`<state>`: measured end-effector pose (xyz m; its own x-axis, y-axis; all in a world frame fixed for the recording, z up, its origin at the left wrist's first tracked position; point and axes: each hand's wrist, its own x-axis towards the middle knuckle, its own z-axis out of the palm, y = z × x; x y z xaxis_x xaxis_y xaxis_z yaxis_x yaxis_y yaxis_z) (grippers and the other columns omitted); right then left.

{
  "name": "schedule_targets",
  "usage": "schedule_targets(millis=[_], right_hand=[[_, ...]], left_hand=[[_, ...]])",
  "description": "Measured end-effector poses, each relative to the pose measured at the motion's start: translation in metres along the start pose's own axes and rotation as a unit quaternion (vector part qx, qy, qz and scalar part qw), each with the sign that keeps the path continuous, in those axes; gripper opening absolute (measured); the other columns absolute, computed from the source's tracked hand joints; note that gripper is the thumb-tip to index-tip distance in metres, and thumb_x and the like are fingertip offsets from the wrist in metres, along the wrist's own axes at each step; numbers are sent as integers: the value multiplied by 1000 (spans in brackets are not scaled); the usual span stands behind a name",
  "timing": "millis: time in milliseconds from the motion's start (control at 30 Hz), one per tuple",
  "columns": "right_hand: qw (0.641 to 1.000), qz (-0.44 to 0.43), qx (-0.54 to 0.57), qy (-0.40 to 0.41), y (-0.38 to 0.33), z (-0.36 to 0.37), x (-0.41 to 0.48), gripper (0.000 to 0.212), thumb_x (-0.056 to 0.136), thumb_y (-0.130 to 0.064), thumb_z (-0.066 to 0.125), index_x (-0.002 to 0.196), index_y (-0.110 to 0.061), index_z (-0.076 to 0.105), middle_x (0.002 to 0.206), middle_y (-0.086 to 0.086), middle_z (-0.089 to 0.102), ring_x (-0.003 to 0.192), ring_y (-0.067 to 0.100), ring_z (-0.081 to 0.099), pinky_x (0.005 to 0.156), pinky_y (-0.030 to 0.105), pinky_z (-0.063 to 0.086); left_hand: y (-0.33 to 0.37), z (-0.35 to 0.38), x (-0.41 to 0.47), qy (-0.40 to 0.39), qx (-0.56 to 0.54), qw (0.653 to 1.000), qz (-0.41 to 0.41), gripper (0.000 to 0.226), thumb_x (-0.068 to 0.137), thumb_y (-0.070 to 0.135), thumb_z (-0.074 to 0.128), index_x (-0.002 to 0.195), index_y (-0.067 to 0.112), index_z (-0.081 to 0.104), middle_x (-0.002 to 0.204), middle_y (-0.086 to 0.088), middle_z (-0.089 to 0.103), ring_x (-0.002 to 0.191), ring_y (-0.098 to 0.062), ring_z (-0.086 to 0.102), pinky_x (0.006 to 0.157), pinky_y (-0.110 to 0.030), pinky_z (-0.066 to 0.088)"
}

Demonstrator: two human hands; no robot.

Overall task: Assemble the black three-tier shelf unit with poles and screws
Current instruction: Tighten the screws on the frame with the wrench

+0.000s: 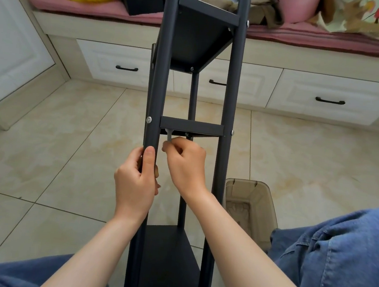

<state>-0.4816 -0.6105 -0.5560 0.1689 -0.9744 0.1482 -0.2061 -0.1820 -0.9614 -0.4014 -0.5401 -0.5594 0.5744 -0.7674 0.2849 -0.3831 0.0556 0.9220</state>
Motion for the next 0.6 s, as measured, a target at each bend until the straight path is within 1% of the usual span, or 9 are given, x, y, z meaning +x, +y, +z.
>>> schedule_targets(millis=[100,133,233,267,333,433,467,533,600], right_hand=[[1000,-3,3,-4,-3,-5,-8,29,94,-14,57,71,-1,67,63,12,62,64,20,54,54,25,41],[1000,-5,-2,-8,-4,-5,-10,29,94,-14,57,71,0,67,63,13,62,64,21,54,55,26,42],[1000,-4,-23,-17,-9,-6,-10,29,94,-14,56,73,3,67,66,15,64,65,27,58,62,40,49],[999,-2,-28,-18,-11,-7,-9,30,94,-14,55,73,2,67,66,15,63,65,29,58,62,42,49],[999,1,-35,-21,-15,-7,-5,30,94,-15,55,72,1,66,64,14,62,64,29,57,61,42,49],[999,1,-36,-27,-18,-7,0,30,93,-15,55,68,-1,64,55,7,58,53,22,50,54,37,45],[999,-2,-32,-25,-19,-7,1,31,92,-13,55,64,-3,62,50,0,54,49,15,46,50,30,42],[999,-14,-23,-24,-19,-6,4,35,92,-10,55,57,-11,58,43,-10,48,45,7,47,44,13,34],[999,-22,-19,-22,-19,-5,6,37,92,-9,55,56,-14,57,42,-11,47,45,4,48,44,11,34]], left_hand=[[-1,-1,0,-2,-1,1000,-5,35,108,35,44,77,23,56,55,-2,54,39,-14,52,41,-21,42],[-1,-1,0,-3,-2,1000,-5,35,108,35,44,77,22,56,55,-2,54,40,-15,52,41,-21,42],[-1,-1,-1,-4,0,1000,-3,36,108,36,44,77,20,56,56,-3,55,41,-15,53,41,-19,42],[-1,-1,-2,-5,0,1000,-3,37,108,36,44,77,20,56,56,-3,55,41,-15,53,41,-19,42],[-1,-2,-2,-5,-1,1000,-2,36,108,36,44,76,22,55,56,-3,54,41,-15,53,41,-19,42],[-1,-2,-3,-6,-1,1000,2,34,107,37,44,79,23,57,56,-1,54,41,-15,53,42,-19,43],[-1,-2,-3,-6,0,1000,3,34,107,37,45,79,24,58,56,-1,54,42,-15,53,42,-19,43],[0,-2,-3,-3,-1,1000,4,34,107,37,45,77,27,56,56,-1,55,42,-15,53,42,-18,42],[0,-2,-2,-2,-1,1000,5,34,107,37,45,76,29,55,57,-1,55,42,-15,53,42,-17,42]])
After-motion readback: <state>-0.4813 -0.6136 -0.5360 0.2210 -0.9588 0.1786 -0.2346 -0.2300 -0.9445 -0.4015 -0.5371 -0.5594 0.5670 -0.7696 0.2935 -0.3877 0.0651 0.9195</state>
